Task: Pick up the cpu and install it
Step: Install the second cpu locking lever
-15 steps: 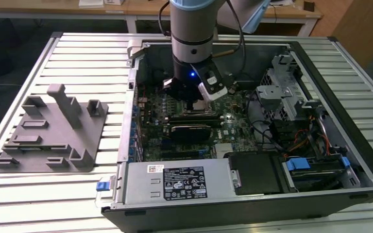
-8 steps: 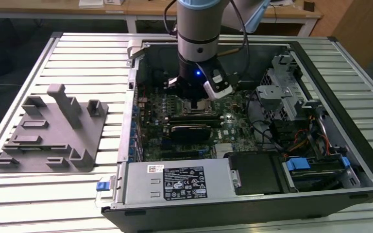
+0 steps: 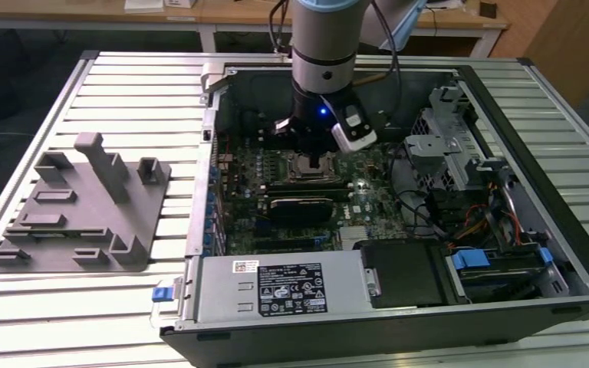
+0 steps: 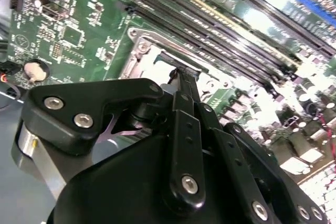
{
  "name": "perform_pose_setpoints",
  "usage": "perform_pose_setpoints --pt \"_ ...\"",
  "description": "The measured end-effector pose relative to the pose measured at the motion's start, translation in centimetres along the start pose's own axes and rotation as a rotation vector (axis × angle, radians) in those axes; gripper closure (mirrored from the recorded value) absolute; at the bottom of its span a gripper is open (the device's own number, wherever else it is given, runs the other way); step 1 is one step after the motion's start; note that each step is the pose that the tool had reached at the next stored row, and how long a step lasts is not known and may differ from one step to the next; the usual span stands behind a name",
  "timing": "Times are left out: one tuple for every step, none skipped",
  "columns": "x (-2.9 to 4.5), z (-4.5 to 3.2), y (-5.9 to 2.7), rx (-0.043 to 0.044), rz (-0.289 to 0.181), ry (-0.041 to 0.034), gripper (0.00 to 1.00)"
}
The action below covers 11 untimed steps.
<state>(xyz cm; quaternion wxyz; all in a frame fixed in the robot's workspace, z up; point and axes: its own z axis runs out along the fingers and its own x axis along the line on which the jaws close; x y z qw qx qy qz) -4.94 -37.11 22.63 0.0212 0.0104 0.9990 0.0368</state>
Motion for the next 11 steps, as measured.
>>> perform_pose_setpoints --pt "-0.09 0.03 0.19 0.0008 0.000 -0.0001 0.89" --pt "-0.13 0.06 0.42 0.0015 0.000 -0.0001 0.89" --pt "-0.17 0.07 0.57 0.0020 0.000 0.0000 0.89" --pt "-0.19 0.08 0.70 0.0022 0.000 0.0000 0.89" --pt "-0.21 0.09 0.78 0.0023 0.000 0.0000 0.89" --pt "-0.21 0.09 0.80 0.0022 0.000 0.0001 0.89" --pt "-0.21 0.09 0.80 0.0022 0.000 0.0001 0.89" --pt "-0.21 0.10 0.81 0.0022 0.000 0.0001 0.89" --pt "-0.21 0.10 0.82 0.0022 0.000 0.0001 0.89" --pt "-0.21 0.10 0.83 0.0022 0.000 0.0001 0.89" --pt "-0.21 0.10 0.83 0.0022 0.000 0.0001 0.89"
